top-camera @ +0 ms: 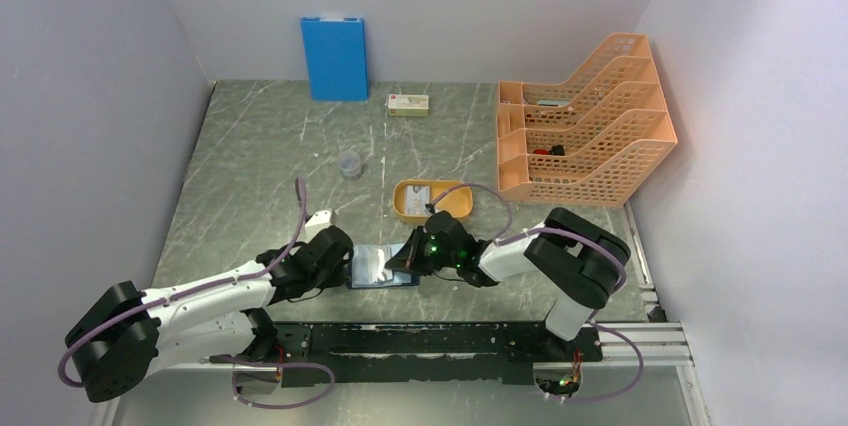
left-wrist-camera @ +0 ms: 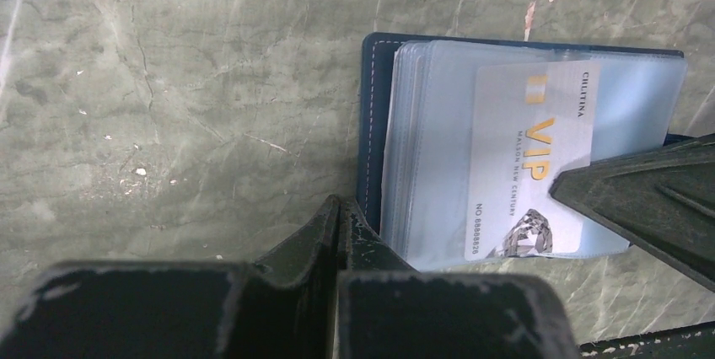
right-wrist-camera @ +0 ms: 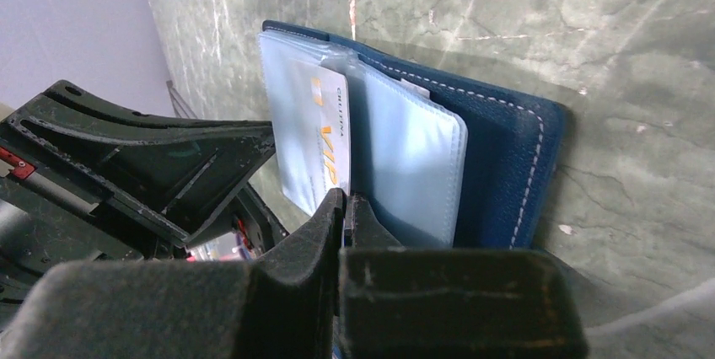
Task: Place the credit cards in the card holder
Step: Insert the credit card into the card holder.
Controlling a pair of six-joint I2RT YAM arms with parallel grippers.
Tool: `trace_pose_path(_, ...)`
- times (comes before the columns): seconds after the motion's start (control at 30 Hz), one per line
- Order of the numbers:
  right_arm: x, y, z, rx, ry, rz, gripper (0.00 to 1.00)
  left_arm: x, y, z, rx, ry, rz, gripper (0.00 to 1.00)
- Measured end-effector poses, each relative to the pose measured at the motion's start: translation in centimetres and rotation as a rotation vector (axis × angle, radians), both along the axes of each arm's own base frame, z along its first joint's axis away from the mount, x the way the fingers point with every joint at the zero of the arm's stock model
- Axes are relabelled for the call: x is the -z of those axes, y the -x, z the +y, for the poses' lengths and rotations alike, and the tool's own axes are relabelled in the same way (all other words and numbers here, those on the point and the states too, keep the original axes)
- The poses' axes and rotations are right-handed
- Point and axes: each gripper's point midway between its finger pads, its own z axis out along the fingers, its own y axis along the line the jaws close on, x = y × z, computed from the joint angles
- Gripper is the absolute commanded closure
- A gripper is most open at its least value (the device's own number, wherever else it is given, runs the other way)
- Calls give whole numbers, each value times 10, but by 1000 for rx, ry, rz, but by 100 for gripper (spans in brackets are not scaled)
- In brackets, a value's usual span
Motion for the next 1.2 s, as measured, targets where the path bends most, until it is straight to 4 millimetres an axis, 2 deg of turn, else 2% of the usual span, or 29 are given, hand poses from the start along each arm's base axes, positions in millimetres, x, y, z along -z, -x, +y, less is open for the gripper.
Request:
trace_pose_path(0.23, -3, 2, 10, -23, -4, -12, 100, 0, 0, 0, 0, 5, -3, 95)
trace_pose_path(0.3, -5, 3, 13, -35, -2, -19, 91, 0, 0, 0, 0, 6, -4, 95)
trace_pose_path(0.43, -6, 8, 18, -63, 10, -25, 62, 0, -1, -2, 1, 15, -4, 95)
trace_pose_path(0.53, -3, 15, 17, -83, 23, -17, 52, -2, -1, -6, 3, 32, -6, 95)
trace_pose_path(1.03, -10, 19, 28, -156, 52, -42, 50, 0, -2, -7, 6, 52, -11, 95)
trace_pose_path(1.2, -13, 20, 29, -182, 78, -61, 38, -1, -2, -7, 5, 54, -13, 95)
